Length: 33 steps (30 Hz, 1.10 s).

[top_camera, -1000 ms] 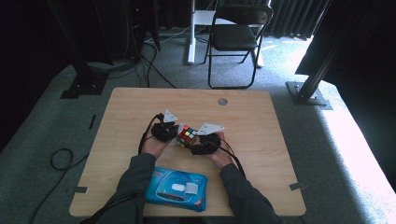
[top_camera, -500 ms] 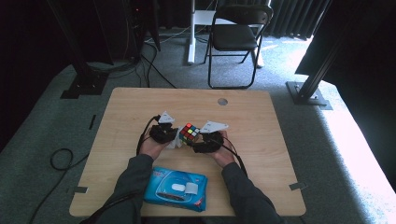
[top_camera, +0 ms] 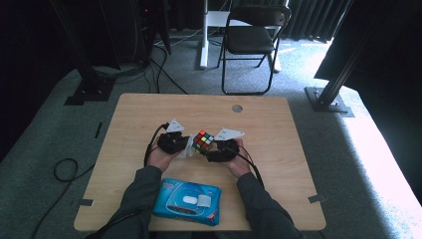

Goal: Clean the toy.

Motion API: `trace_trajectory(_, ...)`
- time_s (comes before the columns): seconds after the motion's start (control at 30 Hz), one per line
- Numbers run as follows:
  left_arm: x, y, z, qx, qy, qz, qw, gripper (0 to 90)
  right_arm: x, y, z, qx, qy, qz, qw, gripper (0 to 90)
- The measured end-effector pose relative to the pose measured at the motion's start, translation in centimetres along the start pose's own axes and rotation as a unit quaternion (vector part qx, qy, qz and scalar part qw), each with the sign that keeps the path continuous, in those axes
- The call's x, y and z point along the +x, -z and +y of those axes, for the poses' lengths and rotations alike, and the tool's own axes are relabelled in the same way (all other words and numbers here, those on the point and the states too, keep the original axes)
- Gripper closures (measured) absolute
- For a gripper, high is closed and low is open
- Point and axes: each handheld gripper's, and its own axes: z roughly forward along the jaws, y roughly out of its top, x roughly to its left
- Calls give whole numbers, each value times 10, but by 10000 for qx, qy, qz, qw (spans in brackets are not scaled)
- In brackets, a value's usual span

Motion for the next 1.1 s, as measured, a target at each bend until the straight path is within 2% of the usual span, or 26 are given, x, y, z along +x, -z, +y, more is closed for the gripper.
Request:
trace_trajectory(0.2,1,1,2,-62,-5,-16,10000,885,0,0,-1,24,-27,5,10000,343)
trace_trajectory(0.4,2,2,9,-124,-9,-18,9999,885,8,-4,-2,122,154,132,9997,343)
trace_trajectory(0.77,7,1,7,-165,74,1,9998,885,17,-7,1,117,359,395,9985,343)
trace_trajectory(0.97,8,-4,1,15,69,32,10000,885,17,-5,4,36,300,388,9988,343)
trace_trajectory(1.1,9,-9,-6,101,117,-30,9999,885,15,-3,6,6,298,382,9988,343)
